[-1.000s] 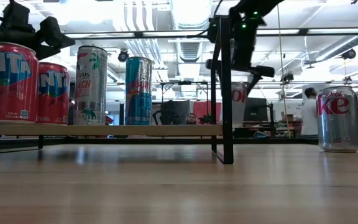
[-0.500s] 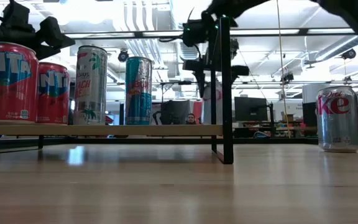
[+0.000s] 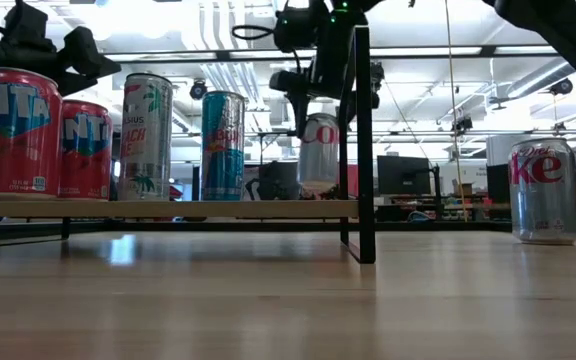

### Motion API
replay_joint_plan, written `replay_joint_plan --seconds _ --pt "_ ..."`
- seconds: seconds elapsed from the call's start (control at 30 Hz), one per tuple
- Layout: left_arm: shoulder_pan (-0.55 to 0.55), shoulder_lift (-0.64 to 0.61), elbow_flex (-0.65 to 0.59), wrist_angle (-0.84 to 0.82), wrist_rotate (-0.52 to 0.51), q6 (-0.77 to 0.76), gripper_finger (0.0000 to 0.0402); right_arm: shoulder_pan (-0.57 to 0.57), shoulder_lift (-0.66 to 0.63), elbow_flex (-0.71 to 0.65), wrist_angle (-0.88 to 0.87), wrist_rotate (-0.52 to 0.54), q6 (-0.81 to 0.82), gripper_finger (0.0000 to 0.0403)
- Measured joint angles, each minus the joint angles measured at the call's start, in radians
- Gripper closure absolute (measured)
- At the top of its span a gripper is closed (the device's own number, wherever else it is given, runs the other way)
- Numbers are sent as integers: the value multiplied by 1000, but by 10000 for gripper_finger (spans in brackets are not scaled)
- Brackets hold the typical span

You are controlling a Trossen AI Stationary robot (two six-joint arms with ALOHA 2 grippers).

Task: Place canned beverage on shelf
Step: Put the top silver soda can on the shelf

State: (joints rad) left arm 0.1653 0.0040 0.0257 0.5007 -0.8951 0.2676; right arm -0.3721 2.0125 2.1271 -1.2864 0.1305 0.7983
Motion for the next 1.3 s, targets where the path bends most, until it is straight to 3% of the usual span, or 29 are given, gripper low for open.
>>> replay_joint_plan --seconds 0.43,1.3 --pt "0 0 0 0 0 0 91 146 0 26 5 -28 -102 109" --pt "0 0 0 0 0 0 91 345 -1 26 22 -23 -154 109"
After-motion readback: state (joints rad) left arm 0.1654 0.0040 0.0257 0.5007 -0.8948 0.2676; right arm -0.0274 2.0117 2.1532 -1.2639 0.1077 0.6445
